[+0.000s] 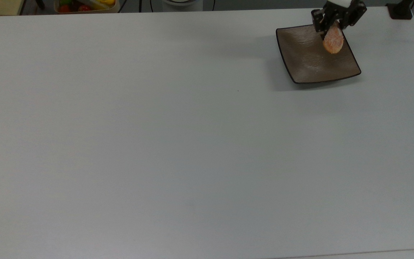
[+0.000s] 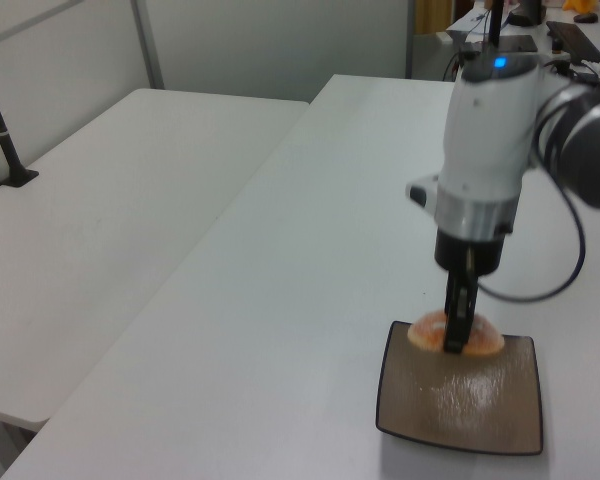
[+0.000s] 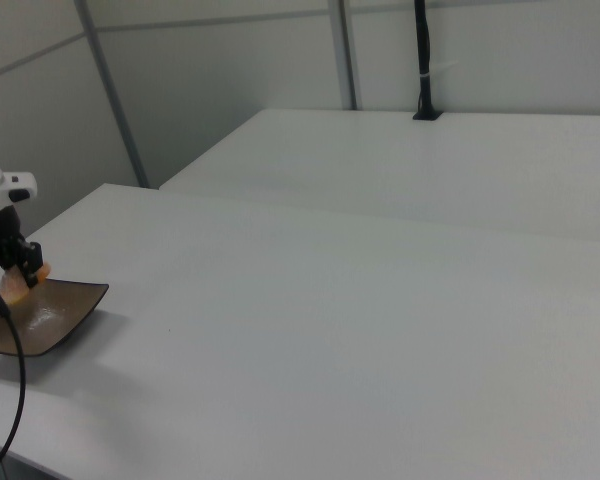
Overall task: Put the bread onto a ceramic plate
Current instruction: 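Lift the bread roll and carry it over the brown plate, then lower the bread roll onto the plate and open the gripper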
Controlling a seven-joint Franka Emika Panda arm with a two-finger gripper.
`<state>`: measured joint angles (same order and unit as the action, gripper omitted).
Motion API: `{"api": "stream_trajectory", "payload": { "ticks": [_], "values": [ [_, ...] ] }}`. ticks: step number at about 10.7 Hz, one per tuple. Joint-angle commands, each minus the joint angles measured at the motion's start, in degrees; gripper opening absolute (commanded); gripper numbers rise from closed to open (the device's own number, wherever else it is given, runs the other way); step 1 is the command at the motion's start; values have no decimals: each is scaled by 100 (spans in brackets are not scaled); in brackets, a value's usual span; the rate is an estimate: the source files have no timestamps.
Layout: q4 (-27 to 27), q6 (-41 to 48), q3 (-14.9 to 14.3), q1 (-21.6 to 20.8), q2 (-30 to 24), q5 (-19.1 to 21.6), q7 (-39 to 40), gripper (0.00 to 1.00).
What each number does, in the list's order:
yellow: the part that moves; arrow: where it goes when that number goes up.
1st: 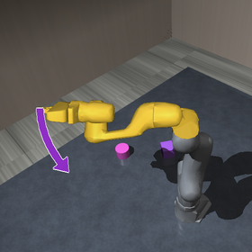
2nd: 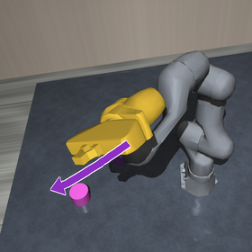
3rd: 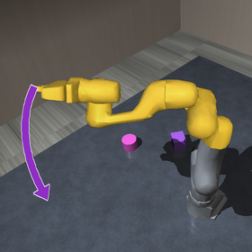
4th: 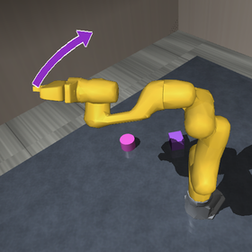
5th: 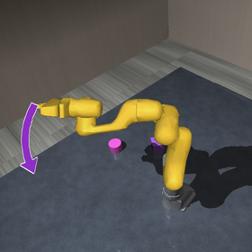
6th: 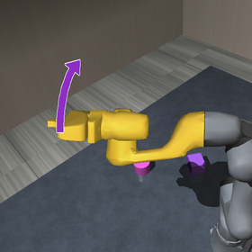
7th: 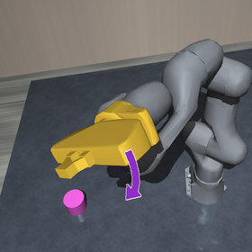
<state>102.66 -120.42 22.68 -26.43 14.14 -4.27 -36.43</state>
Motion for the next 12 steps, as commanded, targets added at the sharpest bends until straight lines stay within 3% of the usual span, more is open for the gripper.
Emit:
{"api": "stream_trajectory", "payload": {
  "ticks": [1,7,9,12],
  "values": [
    [-80,-279,-27,-177,588,-206,-224,36],
    [157,-631,-27,-231,853,-539,-400,36],
    [201,-711,-36,-249,862,-557,-408,40],
    [201,-720,-36,-249,906,-557,-408,71]
  ]
}}
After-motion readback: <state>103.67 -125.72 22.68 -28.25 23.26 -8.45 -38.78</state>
